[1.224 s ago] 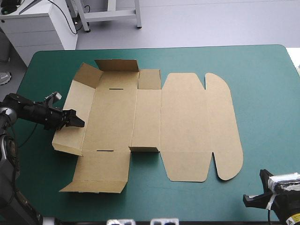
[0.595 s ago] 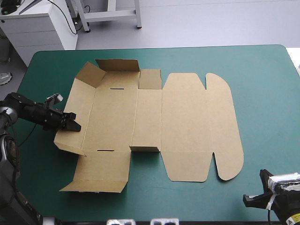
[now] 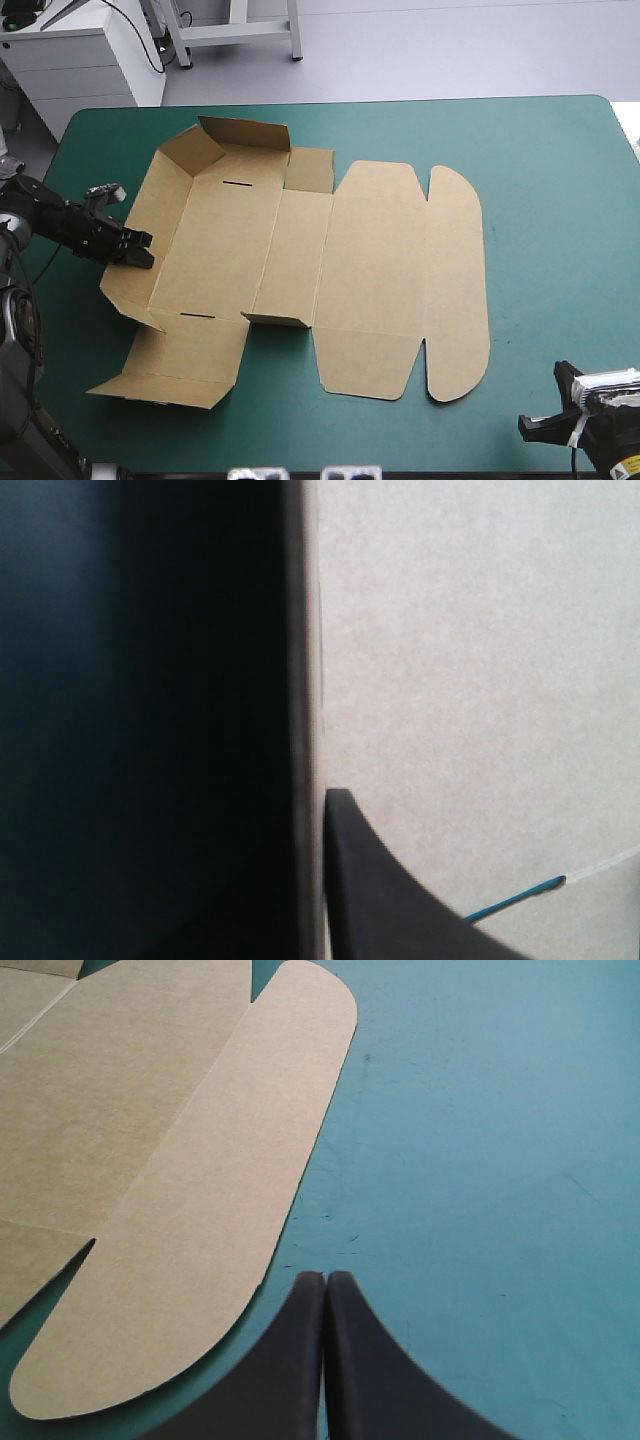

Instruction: Fold the box

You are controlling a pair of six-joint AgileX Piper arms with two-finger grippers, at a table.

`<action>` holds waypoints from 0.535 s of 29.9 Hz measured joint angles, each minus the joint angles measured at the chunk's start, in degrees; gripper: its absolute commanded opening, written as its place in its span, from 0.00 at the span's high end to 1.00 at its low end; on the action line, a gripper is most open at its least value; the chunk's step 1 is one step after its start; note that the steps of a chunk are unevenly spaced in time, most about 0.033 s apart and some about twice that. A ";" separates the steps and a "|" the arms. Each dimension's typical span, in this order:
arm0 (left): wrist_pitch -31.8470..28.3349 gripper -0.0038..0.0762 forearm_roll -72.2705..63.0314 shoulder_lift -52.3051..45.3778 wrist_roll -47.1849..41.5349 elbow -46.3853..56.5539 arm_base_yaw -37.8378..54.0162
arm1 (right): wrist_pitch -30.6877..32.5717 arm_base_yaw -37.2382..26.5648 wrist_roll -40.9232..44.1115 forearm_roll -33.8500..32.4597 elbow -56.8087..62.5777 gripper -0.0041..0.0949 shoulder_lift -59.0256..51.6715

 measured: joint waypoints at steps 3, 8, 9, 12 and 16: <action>-0.06 0.96 2.19 -0.13 -0.22 -2.62 -2.03 | -0.06 0.00 0.00 0.05 0.00 0.98 0.00; -0.16 0.96 7.77 -0.54 0.79 -9.74 -9.67 | -0.17 0.00 0.00 0.05 0.00 0.98 0.00; -0.16 0.96 9.45 -0.54 0.91 -11.58 -11.79 | -0.17 0.00 0.00 0.05 0.00 0.98 0.00; 0.04 0.96 15.30 -0.54 1.10 -17.24 -18.59 | -0.17 0.00 0.00 0.05 0.00 0.98 0.00; 0.39 0.96 24.85 -0.54 1.48 -23.58 -26.37 | -0.17 0.00 0.00 0.05 0.00 0.98 0.00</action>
